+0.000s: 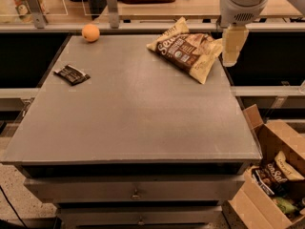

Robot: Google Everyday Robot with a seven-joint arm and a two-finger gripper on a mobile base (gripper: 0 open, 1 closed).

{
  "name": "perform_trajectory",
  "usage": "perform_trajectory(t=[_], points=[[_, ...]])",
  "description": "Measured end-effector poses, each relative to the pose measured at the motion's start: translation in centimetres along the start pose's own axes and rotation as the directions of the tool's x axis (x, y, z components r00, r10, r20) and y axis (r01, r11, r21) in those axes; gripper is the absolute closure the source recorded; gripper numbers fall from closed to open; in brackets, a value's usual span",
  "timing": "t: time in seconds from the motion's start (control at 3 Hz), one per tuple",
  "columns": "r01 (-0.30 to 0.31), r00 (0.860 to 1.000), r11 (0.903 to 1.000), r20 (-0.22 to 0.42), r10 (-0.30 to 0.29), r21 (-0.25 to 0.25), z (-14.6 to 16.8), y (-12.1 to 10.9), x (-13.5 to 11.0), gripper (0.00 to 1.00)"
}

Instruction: Move brown chip bag near rxbar chocolate

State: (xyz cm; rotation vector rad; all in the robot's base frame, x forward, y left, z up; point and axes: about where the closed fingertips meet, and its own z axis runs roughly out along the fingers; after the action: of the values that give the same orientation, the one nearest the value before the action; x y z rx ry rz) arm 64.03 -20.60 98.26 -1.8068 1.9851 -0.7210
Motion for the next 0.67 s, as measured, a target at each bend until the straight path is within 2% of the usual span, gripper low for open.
perform_trajectory(t=[0.33,0.67], points=[[0.035,0.999,0.9987,-0.026,-0.034,0.038,4.02,-3.83,-0.22,0.00],[0.035,0.999,0.9987,-0.026,-0.034,0.038,4.02,-3.83,-0.22,0.00]])
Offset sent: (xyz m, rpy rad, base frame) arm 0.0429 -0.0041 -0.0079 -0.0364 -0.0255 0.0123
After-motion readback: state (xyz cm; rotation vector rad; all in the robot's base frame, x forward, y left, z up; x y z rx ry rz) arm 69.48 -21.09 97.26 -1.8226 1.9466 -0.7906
